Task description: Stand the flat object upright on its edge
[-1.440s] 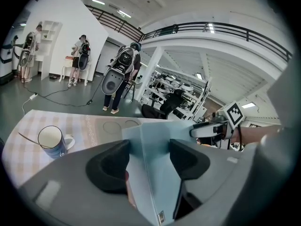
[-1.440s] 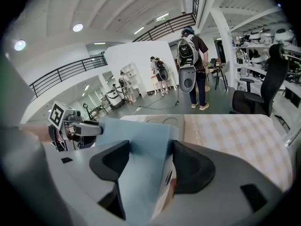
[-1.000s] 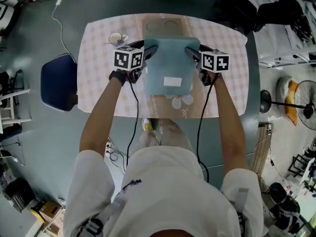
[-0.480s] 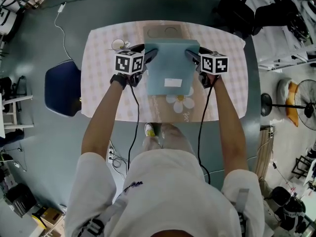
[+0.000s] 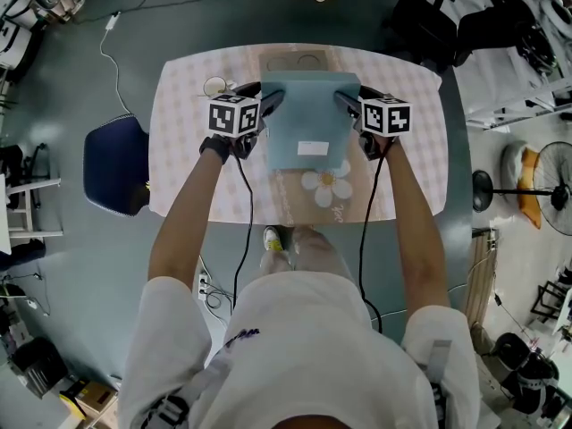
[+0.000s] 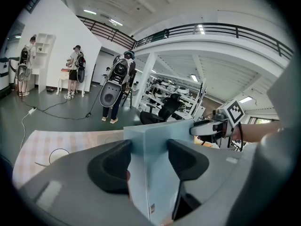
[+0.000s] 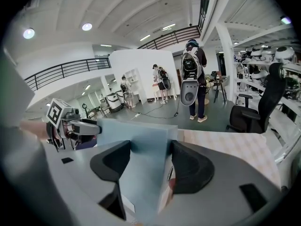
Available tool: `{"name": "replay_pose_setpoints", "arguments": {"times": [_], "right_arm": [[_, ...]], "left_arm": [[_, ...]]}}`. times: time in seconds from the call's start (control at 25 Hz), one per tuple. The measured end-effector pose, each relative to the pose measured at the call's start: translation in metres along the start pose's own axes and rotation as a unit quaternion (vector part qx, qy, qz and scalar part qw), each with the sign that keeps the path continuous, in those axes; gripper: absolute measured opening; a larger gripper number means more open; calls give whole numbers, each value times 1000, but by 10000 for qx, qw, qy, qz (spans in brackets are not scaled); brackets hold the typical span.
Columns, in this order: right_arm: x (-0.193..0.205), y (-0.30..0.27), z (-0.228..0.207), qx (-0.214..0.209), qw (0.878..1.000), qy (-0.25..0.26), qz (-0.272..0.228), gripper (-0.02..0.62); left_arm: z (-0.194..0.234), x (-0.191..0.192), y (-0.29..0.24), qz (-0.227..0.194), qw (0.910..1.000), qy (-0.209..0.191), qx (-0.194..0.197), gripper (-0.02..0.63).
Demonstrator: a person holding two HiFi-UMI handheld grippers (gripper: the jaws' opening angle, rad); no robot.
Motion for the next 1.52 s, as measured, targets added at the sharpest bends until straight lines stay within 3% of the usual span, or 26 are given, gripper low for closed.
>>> {"name": "replay_pose_setpoints", "arguments": {"times": [0.88,1.52], "right_arm": [[-16,11,9,110,9994,283,-165,275],[-3,26,17,170,9992,252,-274,274]], "left_arm": [[-4,-18,11,-236,9994,-256,16,244],[-17,-13,24,-288,9986,-428,121,233]]}}
Point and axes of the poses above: the fingertips, and each gripper's own axes: y backward along the fingers, z to its left, x out of its underside, the point moved 6 cm from there along y, backward along the fingers, and after that the axes turned 15 degrees about -x, right-handed, at the moved point
